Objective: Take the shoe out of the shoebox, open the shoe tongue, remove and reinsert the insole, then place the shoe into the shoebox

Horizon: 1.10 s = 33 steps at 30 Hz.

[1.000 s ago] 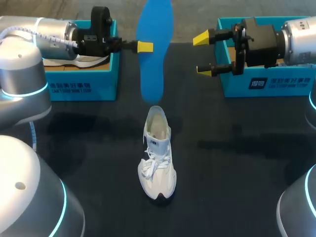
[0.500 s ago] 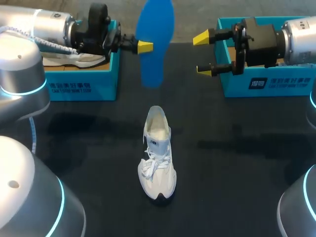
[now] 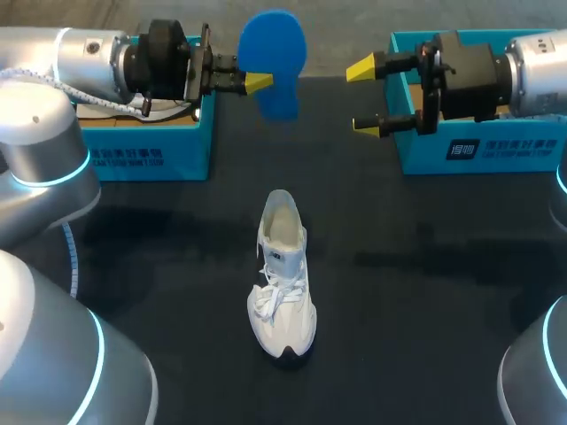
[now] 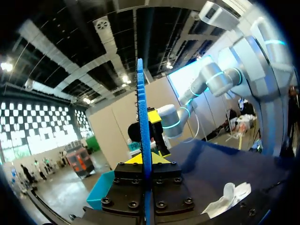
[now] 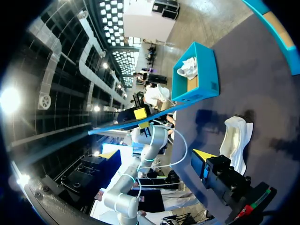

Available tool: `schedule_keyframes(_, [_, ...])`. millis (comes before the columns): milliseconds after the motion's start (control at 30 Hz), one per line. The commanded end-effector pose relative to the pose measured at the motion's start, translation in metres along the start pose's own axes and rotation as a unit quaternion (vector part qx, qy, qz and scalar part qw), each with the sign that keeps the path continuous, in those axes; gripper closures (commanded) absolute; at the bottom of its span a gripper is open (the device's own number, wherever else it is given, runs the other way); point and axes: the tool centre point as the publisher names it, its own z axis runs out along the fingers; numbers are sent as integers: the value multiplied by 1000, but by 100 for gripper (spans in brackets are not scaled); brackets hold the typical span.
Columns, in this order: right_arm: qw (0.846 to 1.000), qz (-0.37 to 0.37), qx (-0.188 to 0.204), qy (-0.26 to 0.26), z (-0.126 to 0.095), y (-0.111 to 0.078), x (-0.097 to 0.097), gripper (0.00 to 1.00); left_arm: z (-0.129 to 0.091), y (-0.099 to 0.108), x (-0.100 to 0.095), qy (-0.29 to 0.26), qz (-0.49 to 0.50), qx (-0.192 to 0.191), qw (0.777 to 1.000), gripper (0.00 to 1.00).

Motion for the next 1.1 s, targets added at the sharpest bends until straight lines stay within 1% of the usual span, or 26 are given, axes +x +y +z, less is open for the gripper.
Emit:
schedule_keyframes(33, [1000, 1, 0, -1, 3, 1, 0, 0, 1, 5, 2, 4, 165, -8, 986, 100])
schedule_keyframes(67, [1000, 1, 0, -1, 3, 1, 0, 0, 1, 4, 2, -1, 185, -10, 983, 100])
schedule_keyframes(100, [1000, 1, 0, -1, 3, 1, 0, 0, 2, 5, 3, 9, 220, -18, 975, 100])
schedule_keyframes(133, [1000, 1, 0, -1, 3, 1, 0, 0, 2, 5, 4, 7, 234, -13, 972, 100])
schedule_keyframes(167, [1000, 1, 0, -1, 3, 1, 0, 0, 3, 6, 3, 4, 268, -22, 963, 100])
schedule_keyframes(200, [1000, 1, 0, -1, 3, 1, 0, 0, 3, 7, 5, 10, 284, -21, 959, 100])
schedule_keyframes(233, [1000, 1, 0, -1, 3, 1, 0, 0, 3, 8, 5, 8, 319, -29, 947, 100])
schedule_keyframes(267, [1000, 1, 0, -1, 3, 1, 0, 0, 4, 10, 6, 19, 354, -35, 934, 100])
schedule_keyframes(933, [1000, 1, 0, -1, 3, 1, 0, 0, 4, 10, 6, 19, 354, -35, 934, 100])
schedule_keyframes(967, [1000, 1, 0, -1, 3, 1, 0, 0, 4, 9, 5, 17, 377, -43, 925, 100])
schedule_keyframes(1000, [1000, 1, 0, -1, 3, 1, 0, 0, 4, 9, 5, 10, 398, -40, 916, 100])
schedule_keyframes(1033, [1000, 1, 0, -1, 3, 1, 0, 0, 5, 8, 5, 14, 419, -45, 907, 100])
schedule_keyframes(1067, [1000, 1, 0, -1, 3, 1, 0, 0, 6, 8, 5, 3, 421, -41, 906, 100])
schedule_keyframes(1100, [1000, 1, 0, -1, 3, 1, 0, 0, 7, 7, 4, -6, 436, -38, 899, 100])
